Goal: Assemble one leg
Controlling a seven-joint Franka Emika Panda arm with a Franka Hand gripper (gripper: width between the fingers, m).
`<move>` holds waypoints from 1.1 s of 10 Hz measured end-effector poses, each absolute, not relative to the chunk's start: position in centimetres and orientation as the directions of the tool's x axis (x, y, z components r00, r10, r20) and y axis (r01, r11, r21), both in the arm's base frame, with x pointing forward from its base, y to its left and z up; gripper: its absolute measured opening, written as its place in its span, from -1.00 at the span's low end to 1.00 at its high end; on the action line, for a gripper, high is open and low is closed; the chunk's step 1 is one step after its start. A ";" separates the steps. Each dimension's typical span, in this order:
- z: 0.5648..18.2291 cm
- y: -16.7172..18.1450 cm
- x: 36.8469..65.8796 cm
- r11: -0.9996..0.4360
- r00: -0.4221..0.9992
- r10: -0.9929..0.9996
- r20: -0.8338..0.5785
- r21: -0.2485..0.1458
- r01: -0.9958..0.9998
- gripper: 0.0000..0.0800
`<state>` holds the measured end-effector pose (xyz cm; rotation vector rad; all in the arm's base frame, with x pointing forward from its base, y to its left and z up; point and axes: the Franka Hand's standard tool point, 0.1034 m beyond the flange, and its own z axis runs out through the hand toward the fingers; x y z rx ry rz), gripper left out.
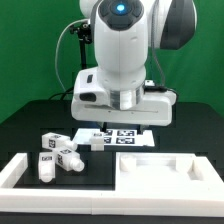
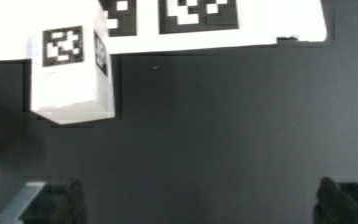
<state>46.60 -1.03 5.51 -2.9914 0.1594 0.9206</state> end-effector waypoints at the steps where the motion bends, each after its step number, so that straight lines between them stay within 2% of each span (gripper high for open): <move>1: 5.5 -1.1 46.4 -0.995 0.784 -0.094 -0.613 0.025 -0.099 0.62; 2: 5.3 -1.1 46.2 -0.995 0.748 -0.092 -0.657 0.028 -0.098 0.62; 4: 4.5 -2.8 45.3 -0.997 0.647 -0.045 -0.761 -0.006 -0.076 0.62; 5: 4.2 -3.4 44.6 -0.997 0.627 0.014 -0.779 -0.055 -0.046 0.62; 6: 3.6 -3.7 42.5 -0.995 0.583 0.062 -0.810 -0.098 -0.031 0.62; 11: 2.8 -3.8 41.7 -0.996 0.584 0.059 -0.810 -0.085 -0.016 0.62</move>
Offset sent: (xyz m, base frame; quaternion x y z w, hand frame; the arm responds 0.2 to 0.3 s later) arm -0.0113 -0.0301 -0.0147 0.0337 -0.2077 -0.0200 0.9774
